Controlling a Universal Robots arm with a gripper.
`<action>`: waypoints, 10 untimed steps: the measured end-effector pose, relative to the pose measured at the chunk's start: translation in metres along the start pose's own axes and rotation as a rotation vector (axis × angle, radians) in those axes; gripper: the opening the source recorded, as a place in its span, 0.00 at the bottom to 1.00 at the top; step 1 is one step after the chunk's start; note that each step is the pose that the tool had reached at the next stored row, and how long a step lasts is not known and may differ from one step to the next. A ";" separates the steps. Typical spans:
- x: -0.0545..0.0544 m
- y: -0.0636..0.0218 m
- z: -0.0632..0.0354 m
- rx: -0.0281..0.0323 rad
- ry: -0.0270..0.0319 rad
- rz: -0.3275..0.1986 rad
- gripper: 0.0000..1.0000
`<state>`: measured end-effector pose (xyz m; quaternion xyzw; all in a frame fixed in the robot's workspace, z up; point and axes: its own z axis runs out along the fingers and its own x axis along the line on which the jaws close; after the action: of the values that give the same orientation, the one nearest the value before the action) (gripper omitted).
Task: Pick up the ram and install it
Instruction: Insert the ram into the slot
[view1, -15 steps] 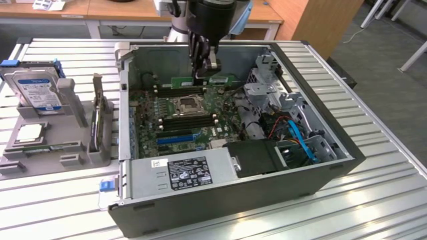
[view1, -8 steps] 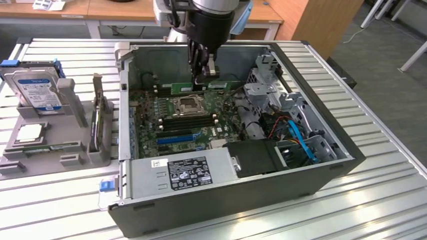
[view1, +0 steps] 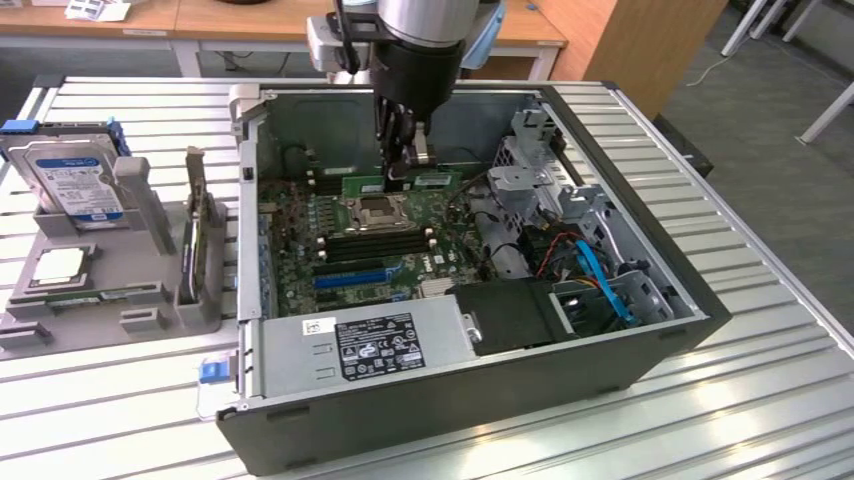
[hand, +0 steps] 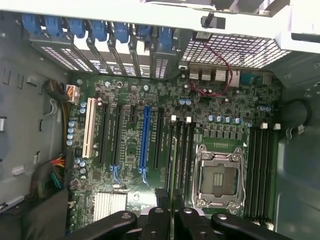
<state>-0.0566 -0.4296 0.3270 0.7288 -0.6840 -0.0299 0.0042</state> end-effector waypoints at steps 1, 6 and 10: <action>0.000 -0.0001 0.0018 0.0000 0.0000 0.000 0.14; 0.000 -0.0005 0.0109 0.0000 0.0000 0.000 0.14; 0.001 -0.0009 0.0181 0.0001 -0.0001 0.000 0.14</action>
<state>-0.0565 -0.4296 0.3089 0.7288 -0.6840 -0.0299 0.0042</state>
